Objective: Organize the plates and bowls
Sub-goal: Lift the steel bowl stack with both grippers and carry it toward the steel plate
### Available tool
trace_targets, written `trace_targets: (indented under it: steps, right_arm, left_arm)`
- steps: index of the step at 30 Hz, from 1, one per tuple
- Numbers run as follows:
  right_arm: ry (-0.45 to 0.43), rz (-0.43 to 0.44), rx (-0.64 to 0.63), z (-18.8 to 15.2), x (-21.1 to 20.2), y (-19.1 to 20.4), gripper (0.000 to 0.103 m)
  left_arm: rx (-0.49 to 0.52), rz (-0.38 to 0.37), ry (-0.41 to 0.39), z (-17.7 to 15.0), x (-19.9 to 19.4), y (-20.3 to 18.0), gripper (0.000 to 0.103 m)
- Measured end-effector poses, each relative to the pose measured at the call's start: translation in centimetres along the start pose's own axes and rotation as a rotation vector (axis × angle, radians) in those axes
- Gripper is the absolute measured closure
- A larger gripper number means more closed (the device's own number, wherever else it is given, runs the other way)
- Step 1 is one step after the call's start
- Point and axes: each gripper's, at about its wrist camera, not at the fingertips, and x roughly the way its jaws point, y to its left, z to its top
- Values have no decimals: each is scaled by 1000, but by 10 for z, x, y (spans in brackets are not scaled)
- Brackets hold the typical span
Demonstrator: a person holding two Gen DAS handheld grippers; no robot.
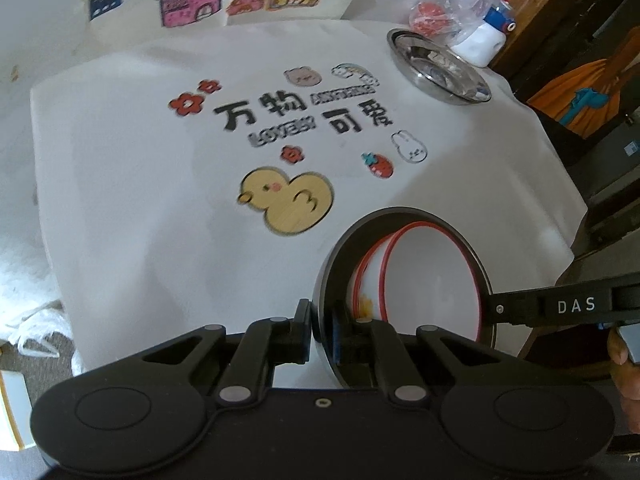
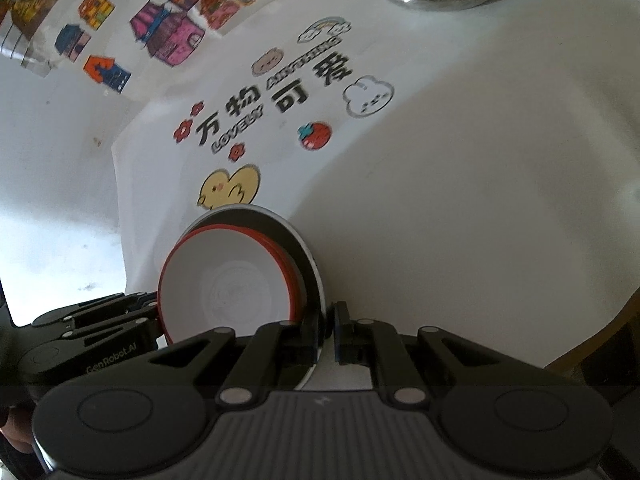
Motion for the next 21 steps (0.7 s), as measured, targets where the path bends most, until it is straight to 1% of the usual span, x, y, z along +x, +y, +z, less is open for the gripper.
trace_targets:
  steps: [9, 21]
  right_arm:
    - [-44, 5, 50, 25, -11, -33, 95]
    - [-82, -15, 91, 63, -18, -67, 94]
  left_arm:
    - [25, -23, -12, 30, 20, -25, 96]
    - [39, -53, -18, 72, 54, -52, 96]
